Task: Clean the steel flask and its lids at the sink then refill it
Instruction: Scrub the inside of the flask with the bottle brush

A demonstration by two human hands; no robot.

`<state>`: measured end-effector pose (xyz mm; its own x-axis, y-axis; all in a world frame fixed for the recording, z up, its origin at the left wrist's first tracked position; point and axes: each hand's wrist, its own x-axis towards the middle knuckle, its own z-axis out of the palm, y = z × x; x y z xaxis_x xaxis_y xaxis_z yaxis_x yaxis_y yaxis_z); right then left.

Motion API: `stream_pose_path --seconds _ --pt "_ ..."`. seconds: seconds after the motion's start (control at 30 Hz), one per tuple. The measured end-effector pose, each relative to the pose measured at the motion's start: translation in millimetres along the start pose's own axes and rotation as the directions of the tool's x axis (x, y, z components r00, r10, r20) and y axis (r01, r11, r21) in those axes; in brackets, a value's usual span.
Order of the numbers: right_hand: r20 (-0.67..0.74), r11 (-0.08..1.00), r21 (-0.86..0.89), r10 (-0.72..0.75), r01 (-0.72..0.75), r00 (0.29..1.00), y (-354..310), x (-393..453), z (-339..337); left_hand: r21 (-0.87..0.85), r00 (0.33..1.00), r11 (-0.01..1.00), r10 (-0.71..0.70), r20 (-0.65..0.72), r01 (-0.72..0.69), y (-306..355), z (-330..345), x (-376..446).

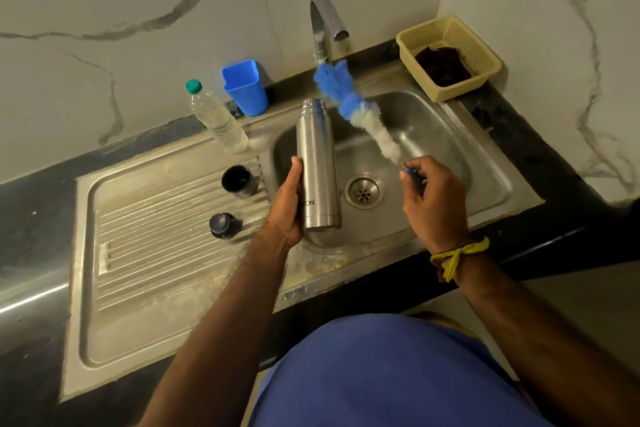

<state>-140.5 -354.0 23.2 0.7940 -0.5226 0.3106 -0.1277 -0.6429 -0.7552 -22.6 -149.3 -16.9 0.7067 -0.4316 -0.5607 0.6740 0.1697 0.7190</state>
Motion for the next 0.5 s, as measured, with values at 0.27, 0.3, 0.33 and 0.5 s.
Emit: stream_pose_path --seconds 0.27,0.3,0.33,0.5 --pt "0.043 0.995 -0.081 -0.054 0.058 0.998 -6 -17 -3 -0.076 1.000 0.997 0.004 0.021 -0.003 8 4 0" --pt "0.034 0.995 -0.085 -0.043 0.046 0.998 -7 -16 -1 -0.080 0.999 0.997 0.005 0.036 -0.002 9 4 -1" --pt "0.038 0.995 -0.088 -0.048 0.052 0.998 -8 -15 0 -0.077 0.999 0.997 0.006 0.045 -0.003 10 6 -2" --pt "0.093 0.990 -0.050 -0.128 0.133 0.987 -4 -29 -10 -0.100 0.998 0.995 0.036 0.050 -0.030 24 4 -6"
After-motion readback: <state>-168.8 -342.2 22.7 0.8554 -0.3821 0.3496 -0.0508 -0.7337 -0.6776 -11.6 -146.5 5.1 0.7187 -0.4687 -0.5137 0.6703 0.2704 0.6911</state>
